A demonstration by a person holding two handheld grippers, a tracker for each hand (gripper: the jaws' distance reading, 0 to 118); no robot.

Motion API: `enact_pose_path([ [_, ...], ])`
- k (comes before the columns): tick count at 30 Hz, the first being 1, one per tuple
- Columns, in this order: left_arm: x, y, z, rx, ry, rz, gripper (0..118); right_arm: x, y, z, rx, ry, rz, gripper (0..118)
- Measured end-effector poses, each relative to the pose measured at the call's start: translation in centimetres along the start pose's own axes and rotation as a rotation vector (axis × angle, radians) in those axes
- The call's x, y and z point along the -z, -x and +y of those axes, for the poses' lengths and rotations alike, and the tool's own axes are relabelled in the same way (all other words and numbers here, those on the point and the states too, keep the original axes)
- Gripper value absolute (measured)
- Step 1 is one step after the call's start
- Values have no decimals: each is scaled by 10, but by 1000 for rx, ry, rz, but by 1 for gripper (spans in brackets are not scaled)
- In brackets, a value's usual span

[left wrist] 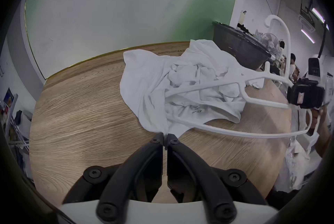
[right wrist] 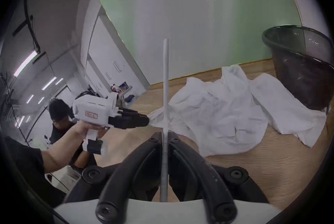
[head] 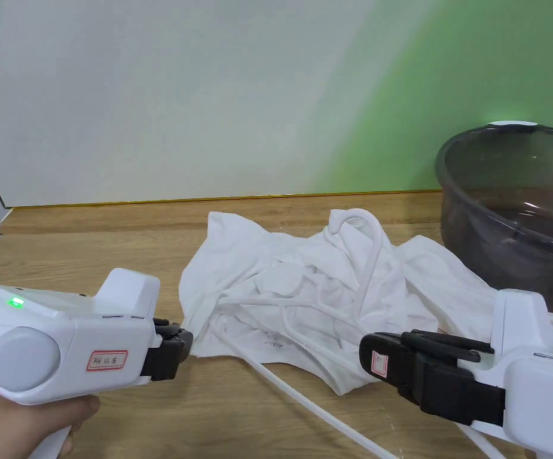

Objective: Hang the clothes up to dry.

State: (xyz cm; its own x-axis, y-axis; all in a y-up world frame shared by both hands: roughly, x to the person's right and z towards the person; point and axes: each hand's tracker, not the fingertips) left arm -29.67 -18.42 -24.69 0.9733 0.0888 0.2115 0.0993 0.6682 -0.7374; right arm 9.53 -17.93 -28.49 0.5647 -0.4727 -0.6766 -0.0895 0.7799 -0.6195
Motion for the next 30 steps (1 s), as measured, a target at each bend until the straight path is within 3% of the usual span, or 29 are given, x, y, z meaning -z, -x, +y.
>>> enact_pose_path([
  [11, -9, -15, -2, 69, -19, -45, 4, 11, 26, -12, -115, -81, -6, 7],
  [12, -11, -16, -2, 56, -11, -95, 4, 9, 27, -12, -118, -102, 0, 7],
  [23, -4, -12, -6, 65, -9, -10, 4, 15, 35, -11, -136, -110, 0, 7],
  [25, -5, -6, -6, 39, -59, 44, 15, 15, 37, -11, -143, -110, -1, 7],
  [28, -9, 1, -1, 6, -97, 91, 63, 14, 38, -10, -135, -108, -3, 7],
  [30, -10, 1, 3, 13, -110, 102, 69, 14, 38, -10, -145, -107, -10, 7],
])
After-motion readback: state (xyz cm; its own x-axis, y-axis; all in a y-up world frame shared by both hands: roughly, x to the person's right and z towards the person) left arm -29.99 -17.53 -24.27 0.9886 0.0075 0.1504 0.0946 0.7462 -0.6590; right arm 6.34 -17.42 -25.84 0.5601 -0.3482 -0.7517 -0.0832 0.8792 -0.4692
